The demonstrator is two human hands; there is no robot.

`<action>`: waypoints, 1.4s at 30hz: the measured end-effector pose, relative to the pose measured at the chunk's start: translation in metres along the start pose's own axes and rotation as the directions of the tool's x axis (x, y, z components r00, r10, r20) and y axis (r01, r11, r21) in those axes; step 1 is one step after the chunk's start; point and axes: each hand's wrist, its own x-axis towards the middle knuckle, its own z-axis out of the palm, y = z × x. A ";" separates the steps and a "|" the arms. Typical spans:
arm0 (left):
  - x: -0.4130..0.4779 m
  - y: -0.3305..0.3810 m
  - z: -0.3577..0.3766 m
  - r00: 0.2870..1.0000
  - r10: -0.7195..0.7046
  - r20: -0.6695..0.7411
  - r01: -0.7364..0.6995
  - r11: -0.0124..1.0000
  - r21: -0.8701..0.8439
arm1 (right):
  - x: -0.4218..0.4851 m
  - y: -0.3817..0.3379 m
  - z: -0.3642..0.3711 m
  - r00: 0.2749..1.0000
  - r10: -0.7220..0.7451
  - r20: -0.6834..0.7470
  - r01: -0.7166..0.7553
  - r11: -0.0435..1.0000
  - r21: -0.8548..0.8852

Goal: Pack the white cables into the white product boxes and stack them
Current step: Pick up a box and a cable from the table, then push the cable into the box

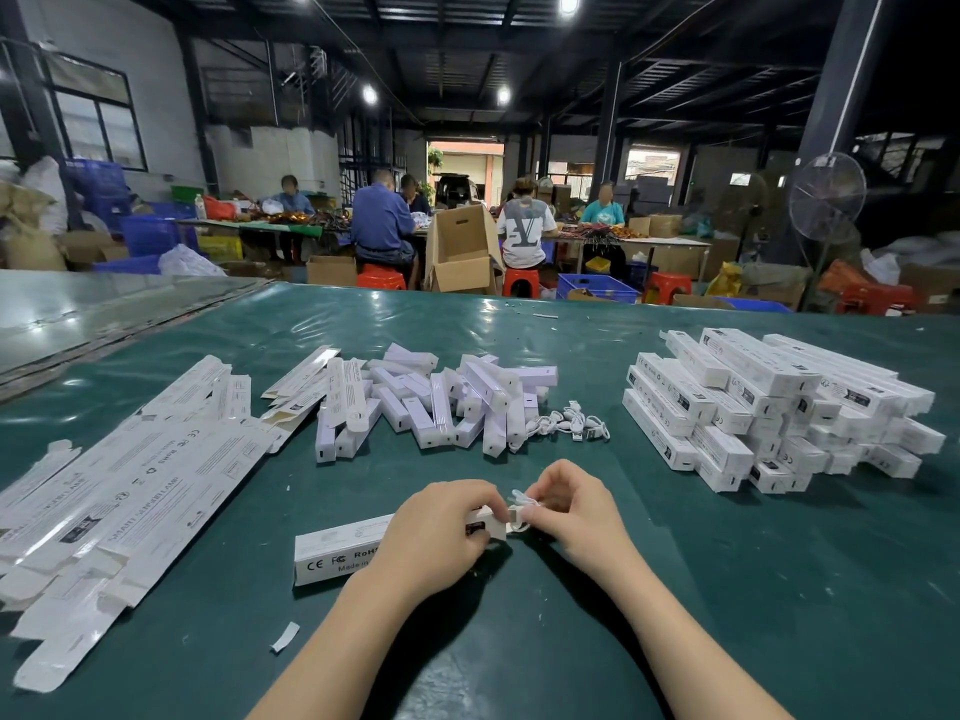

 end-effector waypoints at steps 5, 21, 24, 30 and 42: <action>0.000 -0.001 0.000 0.999 0.046 0.000 -0.046 0.999 0.010 | -0.001 -0.003 0.015 0.998 -0.069 0.008 0.069 0.993 -0.091; 0.003 -0.003 0.003 0.998 0.000 -0.071 -0.002 0.999 -0.032 | 0.003 -0.008 0.000 0.988 0.056 0.141 -0.015 0.961 -0.277; 0.002 -0.004 0.002 0.999 0.008 -0.041 -0.009 1.000 -0.028 | 0.001 -0.007 0.000 0.967 0.037 0.254 0.030 0.967 -0.254; 0.001 -0.006 -0.004 1.000 0.020 0.011 -0.019 0.997 -0.072 | -0.001 -0.002 0.006 0.985 -0.071 0.160 0.116 0.949 -0.294; 0.001 -0.006 -0.003 0.998 0.055 0.038 -0.051 0.994 -0.094 | 0.002 -0.007 0.004 0.975 0.000 0.222 0.057 0.967 -0.249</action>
